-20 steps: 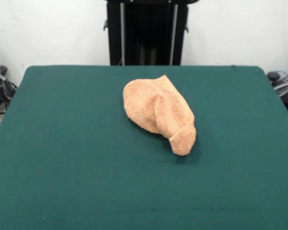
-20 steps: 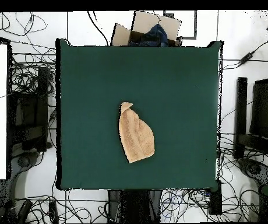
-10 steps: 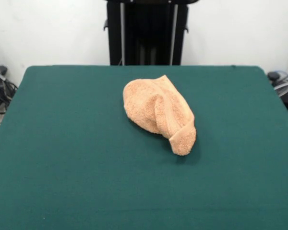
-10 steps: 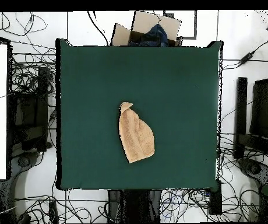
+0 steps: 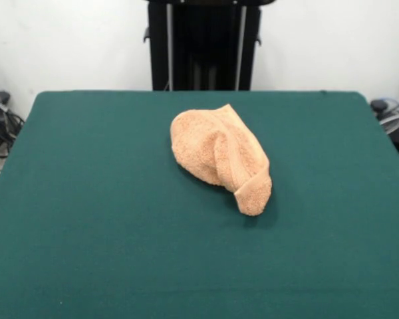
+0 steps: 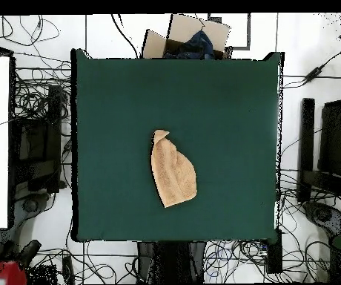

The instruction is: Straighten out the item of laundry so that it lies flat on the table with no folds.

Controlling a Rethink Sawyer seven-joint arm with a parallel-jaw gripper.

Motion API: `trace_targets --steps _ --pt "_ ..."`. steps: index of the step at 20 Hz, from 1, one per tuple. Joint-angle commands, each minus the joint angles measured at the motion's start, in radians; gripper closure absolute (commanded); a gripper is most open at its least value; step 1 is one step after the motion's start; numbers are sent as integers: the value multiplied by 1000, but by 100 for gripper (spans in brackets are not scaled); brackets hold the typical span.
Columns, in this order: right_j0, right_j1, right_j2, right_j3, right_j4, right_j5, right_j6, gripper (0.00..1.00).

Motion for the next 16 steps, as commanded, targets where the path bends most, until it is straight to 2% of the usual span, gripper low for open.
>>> trace_targets --steps 1,10,12,16 --pt "4 166 32 135 15 -183 269 0" --pt "23 264 -6 179 -35 -376 295 0" --pt "22 289 -11 211 -28 -469 289 0" --pt "13 316 -15 233 -14 -551 255 0"
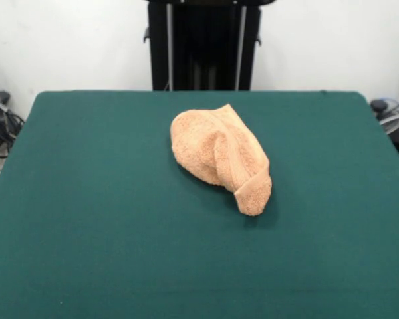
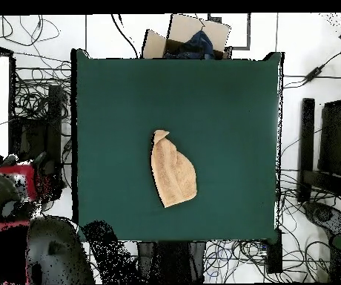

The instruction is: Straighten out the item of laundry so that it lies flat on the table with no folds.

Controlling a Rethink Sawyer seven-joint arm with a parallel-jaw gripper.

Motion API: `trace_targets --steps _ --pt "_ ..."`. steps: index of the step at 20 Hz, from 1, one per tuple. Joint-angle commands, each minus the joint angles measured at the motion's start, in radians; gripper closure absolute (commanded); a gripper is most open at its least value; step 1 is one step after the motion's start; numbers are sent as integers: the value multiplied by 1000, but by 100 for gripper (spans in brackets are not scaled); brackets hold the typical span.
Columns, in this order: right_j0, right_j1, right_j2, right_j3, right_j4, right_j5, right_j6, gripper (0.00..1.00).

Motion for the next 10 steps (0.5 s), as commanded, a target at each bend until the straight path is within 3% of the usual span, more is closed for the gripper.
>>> trace_targets --steps 1,10 --pt "-3 120 -19 210 -24 -150 249 0" --pt "-63 188 11 250 -2 -317 155 0"
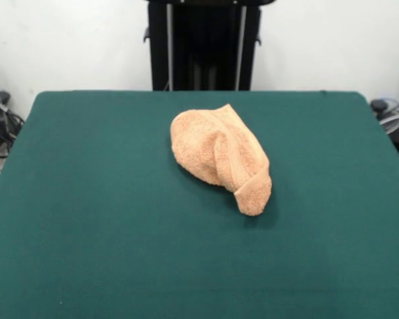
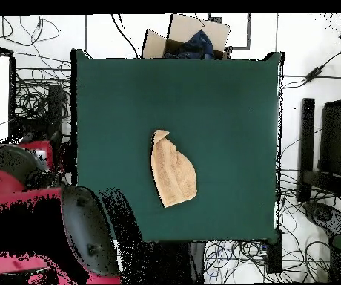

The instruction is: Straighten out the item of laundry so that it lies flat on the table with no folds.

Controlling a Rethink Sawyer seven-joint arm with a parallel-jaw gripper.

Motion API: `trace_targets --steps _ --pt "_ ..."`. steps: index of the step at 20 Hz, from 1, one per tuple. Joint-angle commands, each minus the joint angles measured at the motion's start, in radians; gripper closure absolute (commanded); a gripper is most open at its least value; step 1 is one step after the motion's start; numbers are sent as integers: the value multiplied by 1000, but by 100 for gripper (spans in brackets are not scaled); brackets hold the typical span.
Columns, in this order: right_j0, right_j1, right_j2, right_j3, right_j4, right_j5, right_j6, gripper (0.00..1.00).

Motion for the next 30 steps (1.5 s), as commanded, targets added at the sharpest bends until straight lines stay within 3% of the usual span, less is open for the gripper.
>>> trace_targets --steps 1,4,9,17,19,22,24,30 --pt "-59 107 16 189 -2 -104 146 0" --pt "-61 129 9 171 -24 -126 150 0" --pt "-77 177 13 181 -84 -342 148 0" --pt "-193 244 145 282 -95 -611 144 0" --pt "-224 243 186 321 -78 -629 157 0" --pt "-240 203 190 368 -44 -569 149 0" --pt "-304 149 239 441 -24 -534 120 0" --pt "-496 69 348 635 -78 -616 120 0"
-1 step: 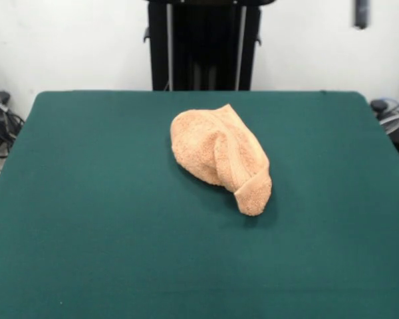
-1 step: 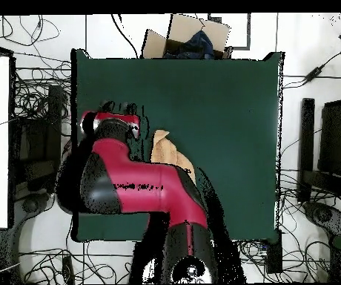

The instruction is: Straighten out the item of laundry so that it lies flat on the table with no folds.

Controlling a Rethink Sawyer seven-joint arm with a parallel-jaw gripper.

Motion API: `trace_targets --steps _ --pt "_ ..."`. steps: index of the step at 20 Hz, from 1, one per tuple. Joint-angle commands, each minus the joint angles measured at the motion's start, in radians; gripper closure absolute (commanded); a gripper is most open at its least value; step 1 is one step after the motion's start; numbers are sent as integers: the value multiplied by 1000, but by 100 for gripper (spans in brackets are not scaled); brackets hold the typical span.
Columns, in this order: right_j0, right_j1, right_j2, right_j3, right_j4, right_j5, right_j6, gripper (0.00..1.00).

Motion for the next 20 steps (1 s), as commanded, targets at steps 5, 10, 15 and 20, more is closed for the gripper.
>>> trace_targets --steps 5,10,15,20 --pt "-223 -65 182 359 -92 -15 96 0" --pt "-271 -101 200 353 -97 43 46 0" --pt "-236 -161 159 305 -75 207 7 0" --pt "-235 -188 181 290 -63 269 -19 0"
